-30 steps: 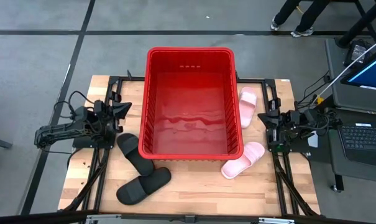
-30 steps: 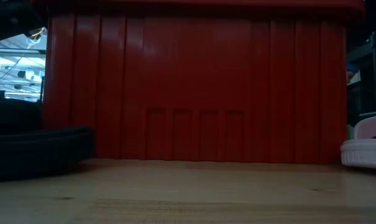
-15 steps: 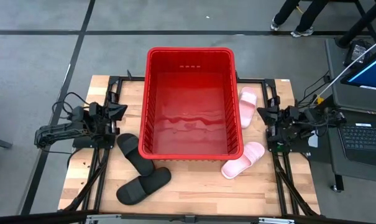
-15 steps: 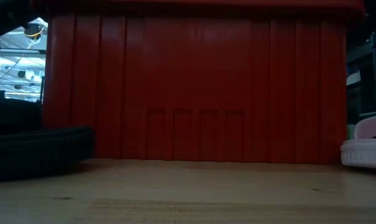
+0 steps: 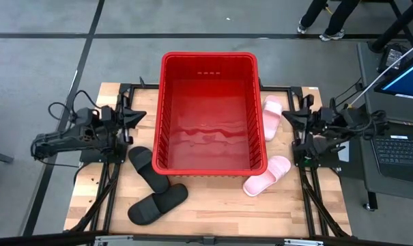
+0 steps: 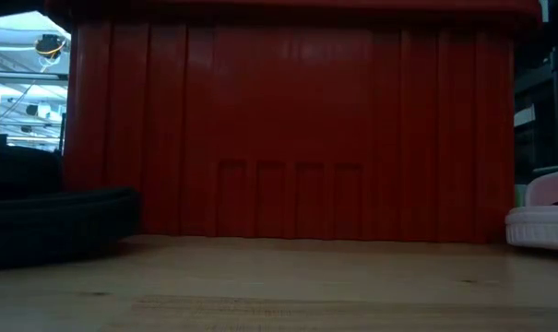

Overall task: Pick and place slides into bin
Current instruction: Put the top left black slide into the red bin

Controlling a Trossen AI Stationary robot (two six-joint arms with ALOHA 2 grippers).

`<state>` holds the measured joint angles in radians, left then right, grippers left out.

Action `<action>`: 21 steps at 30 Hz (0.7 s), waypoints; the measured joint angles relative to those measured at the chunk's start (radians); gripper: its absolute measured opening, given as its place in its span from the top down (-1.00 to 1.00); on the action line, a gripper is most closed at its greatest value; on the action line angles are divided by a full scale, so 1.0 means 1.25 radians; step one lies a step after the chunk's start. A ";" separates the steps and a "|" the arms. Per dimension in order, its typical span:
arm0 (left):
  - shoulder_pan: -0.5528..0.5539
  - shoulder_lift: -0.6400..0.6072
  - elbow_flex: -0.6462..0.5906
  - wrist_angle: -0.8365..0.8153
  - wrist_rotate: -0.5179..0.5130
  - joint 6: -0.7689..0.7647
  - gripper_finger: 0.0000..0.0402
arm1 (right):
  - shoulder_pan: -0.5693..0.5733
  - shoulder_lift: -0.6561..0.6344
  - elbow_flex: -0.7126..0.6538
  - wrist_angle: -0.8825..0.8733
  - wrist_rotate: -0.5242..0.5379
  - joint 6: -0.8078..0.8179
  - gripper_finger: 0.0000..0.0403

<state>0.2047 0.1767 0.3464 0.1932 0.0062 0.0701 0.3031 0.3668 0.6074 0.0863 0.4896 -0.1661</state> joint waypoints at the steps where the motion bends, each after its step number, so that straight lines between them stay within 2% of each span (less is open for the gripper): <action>1: 0.000 0.006 0.011 -0.016 0.006 -0.009 0.99 | 0.000 0.001 0.006 -0.010 0.000 0.000 0.98; 9: 0.000 0.018 0.156 -0.289 -0.006 -0.103 0.99 | 0.000 -0.002 0.009 -0.055 -0.001 0.026 0.95; 12: 0.000 0.018 0.207 -0.330 -0.010 -0.125 0.99 | 0.000 -0.002 0.009 -0.059 -0.001 0.027 0.95; 17: 0.000 0.018 0.245 -0.391 0.005 -0.160 0.99 | 0.000 -0.002 0.009 -0.059 -0.002 0.027 0.95; 21: 0.000 0.018 0.259 -0.503 0.011 -0.221 0.99 | 0.000 -0.002 0.009 -0.062 -0.002 0.027 0.95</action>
<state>0.2050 0.1993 0.6707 -0.4354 0.0204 -0.2058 0.3034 0.3645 0.6186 0.0090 0.4870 -0.1322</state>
